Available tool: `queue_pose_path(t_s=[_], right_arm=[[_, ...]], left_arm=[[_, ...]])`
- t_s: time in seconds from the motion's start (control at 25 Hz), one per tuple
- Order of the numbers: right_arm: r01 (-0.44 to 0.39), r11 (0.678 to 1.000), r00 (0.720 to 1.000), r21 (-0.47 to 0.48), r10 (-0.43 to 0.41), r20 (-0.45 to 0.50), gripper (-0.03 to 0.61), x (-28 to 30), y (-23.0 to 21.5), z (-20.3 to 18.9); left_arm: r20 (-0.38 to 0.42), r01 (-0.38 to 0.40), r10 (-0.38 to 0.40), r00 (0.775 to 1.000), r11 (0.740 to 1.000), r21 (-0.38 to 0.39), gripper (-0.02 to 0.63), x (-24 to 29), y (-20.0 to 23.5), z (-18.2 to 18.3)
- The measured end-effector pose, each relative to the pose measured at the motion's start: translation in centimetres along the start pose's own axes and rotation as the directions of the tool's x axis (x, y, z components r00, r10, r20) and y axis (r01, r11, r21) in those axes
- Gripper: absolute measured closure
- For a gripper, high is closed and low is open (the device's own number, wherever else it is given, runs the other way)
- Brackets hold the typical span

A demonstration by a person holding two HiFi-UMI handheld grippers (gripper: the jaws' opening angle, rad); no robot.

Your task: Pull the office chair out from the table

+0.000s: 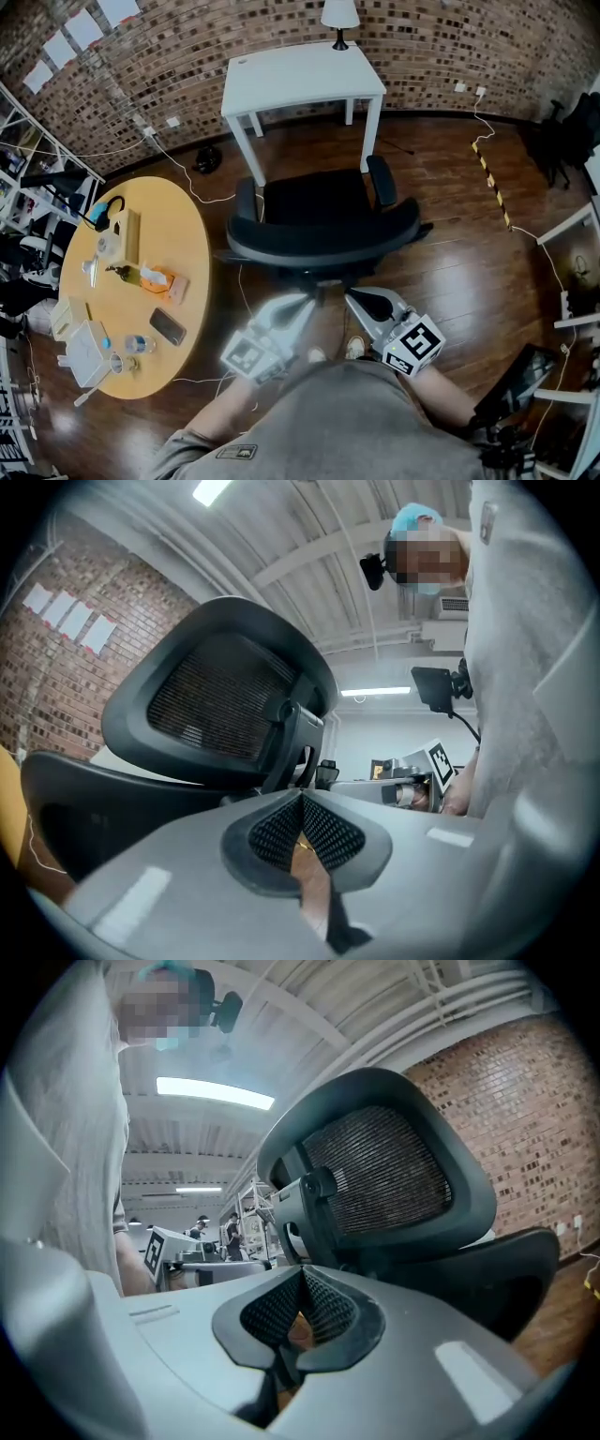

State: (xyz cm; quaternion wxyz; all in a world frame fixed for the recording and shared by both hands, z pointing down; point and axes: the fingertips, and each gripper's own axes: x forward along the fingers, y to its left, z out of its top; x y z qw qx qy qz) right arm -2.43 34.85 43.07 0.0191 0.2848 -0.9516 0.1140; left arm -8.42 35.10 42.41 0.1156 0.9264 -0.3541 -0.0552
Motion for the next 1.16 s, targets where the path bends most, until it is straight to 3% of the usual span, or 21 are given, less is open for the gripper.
queue_pose_path(t_s=[0.88,1.16], right_arm=[[-0.035,0.998,0.998,-0.047,0.033,-0.048,0.569,0.8,0.4,0.0],[-0.034,0.998,0.999,-0.060,0.032,-0.039,0.569,1.0,-0.3,0.1]], left_arm=[[-0.057,-0.030,0.031,0.998,0.999,0.019,0.612,-0.1,0.2,-1.0],[-0.020,-0.039,0.039,0.999,0.999,0.024,0.612,0.3,0.5,-0.4]])
